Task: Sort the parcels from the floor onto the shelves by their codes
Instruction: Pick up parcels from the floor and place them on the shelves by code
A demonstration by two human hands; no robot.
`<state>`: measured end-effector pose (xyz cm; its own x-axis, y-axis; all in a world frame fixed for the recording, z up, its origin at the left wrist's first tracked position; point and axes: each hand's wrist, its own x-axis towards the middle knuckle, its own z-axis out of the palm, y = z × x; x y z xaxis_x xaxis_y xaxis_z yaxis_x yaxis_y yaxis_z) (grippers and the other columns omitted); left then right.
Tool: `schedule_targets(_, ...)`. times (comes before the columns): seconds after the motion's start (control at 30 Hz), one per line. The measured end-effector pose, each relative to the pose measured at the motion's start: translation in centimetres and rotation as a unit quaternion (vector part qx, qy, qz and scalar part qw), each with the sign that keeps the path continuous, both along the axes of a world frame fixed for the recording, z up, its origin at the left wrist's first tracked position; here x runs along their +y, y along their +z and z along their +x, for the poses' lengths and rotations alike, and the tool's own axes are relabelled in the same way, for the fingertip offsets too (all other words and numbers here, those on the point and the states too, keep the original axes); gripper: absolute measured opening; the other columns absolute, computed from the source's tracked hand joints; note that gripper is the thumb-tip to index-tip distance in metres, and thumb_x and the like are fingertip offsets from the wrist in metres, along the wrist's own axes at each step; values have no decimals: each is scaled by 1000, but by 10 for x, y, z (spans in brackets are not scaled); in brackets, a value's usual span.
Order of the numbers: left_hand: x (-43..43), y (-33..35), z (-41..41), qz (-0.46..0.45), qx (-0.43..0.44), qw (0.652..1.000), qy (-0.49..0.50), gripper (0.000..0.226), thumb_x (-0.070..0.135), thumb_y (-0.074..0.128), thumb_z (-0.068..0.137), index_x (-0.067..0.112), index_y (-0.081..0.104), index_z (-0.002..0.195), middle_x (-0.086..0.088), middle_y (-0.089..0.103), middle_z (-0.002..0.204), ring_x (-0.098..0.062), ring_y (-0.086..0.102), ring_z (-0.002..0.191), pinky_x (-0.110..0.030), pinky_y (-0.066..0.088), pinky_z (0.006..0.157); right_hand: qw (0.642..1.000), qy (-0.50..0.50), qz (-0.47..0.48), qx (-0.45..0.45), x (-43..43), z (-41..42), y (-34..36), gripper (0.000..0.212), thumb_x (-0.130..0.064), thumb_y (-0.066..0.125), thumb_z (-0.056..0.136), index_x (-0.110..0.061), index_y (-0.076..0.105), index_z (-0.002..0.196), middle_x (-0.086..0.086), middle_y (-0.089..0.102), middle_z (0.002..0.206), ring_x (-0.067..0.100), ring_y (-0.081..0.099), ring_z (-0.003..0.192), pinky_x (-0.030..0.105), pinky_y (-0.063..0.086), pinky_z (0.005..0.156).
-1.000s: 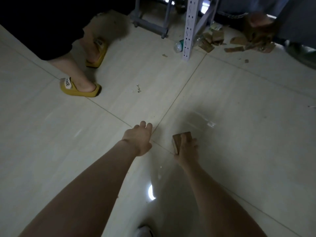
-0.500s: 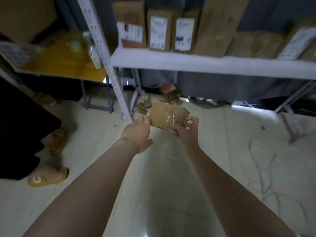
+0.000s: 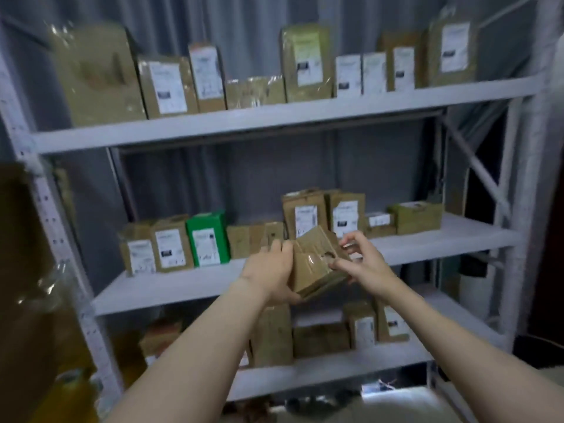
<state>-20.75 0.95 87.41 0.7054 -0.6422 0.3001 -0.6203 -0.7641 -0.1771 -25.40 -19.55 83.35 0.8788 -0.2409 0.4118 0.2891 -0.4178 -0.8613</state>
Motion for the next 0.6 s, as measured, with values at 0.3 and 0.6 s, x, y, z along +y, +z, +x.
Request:
schedule_targets(0.3, -105, 166, -39, -70, -22, 997, -32, 81, 61, 79, 62, 23, 38, 120, 3, 51, 114, -14, 53, 95, -31, 51, 78, 987, -55, -98, -115, -102, -53, 170, 55, -66, 76, 62, -26, 54, 95, 9, 64, 101, 27, 60, 95, 43, 55, 77)
schedule_targets(0.6, -162, 264, -47, -334, 134, 916, -178, 56, 50, 77, 72, 20, 60, 116, 7, 67, 105, -8, 64, 93, -24, 52, 78, 975, -54, -54, -208, -151, -98, 295, 53, -63, 58, 76, -27, 58, 114, -3, 62, 110, 17, 64, 99, 35, 58, 59)
